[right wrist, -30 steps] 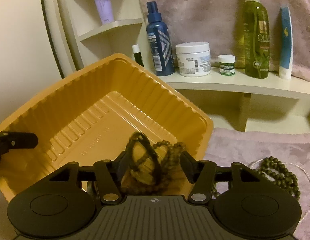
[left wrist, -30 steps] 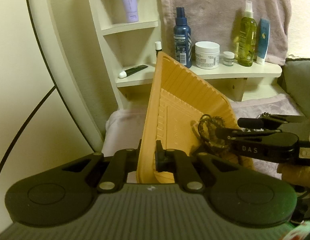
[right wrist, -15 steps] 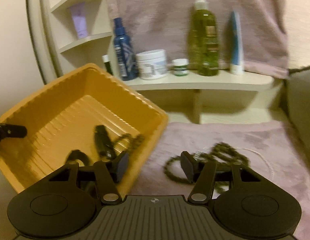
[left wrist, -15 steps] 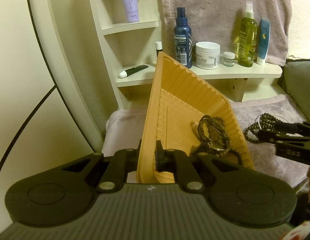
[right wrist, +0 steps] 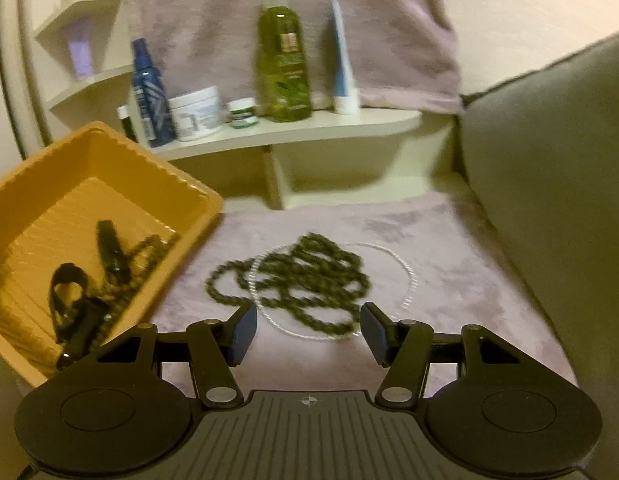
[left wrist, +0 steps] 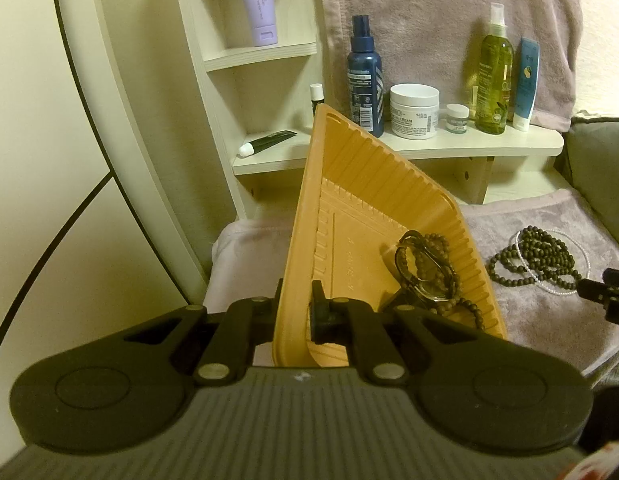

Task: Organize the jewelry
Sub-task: 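Move the open right tool back to the pearl necklace on the towel, then grasp the pearl necklace with the right tool and lift, then carry the pearl necklace into the orange tray and open the right tool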

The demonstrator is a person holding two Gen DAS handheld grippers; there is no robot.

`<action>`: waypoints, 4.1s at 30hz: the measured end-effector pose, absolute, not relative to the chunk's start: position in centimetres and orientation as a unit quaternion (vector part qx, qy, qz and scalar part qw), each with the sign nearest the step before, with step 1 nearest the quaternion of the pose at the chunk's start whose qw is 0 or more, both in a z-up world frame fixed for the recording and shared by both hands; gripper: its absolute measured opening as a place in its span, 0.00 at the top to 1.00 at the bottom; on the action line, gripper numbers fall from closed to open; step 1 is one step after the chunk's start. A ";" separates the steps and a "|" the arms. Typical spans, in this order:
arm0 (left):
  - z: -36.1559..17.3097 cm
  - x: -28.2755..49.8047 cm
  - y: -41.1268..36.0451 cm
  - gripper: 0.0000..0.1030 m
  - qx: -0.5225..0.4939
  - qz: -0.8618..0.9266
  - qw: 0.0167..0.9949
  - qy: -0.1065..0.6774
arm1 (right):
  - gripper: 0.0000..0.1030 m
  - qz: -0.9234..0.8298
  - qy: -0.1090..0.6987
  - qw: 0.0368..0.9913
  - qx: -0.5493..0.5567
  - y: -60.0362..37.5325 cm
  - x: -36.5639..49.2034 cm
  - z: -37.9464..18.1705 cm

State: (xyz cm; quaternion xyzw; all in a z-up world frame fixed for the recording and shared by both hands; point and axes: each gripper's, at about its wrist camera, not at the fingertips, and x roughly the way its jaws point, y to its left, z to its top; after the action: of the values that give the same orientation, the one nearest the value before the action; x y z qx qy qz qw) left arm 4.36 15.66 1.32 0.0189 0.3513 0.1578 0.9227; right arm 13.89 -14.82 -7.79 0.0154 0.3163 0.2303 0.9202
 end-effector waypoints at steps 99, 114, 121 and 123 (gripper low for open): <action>1.6 4.4 15.9 0.93 0.016 0.157 0.923 0.350 | 0.98 0.401 0.109 0.908 -0.051 -8.9 16.6 8.7; 1.5 4.3 16.0 0.92 0.010 0.156 0.924 0.348 | 0.98 0.511 0.183 0.840 -0.003 1.0 15.6 6.3; 1.5 4.3 16.1 0.92 0.009 0.157 0.924 0.348 | 0.98 0.506 0.258 0.823 -0.014 2.2 16.9 1.0; 1.5 4.3 16.1 0.92 0.009 0.157 0.924 0.349 | 0.98 0.505 0.271 0.820 -0.012 2.2 16.8 0.0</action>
State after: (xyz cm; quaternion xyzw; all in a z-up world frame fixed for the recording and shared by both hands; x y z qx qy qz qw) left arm 4.34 16.06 1.53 0.0088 0.3486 0.1569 0.9240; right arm 16.77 2.21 0.01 -0.0124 0.2709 0.5046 0.8197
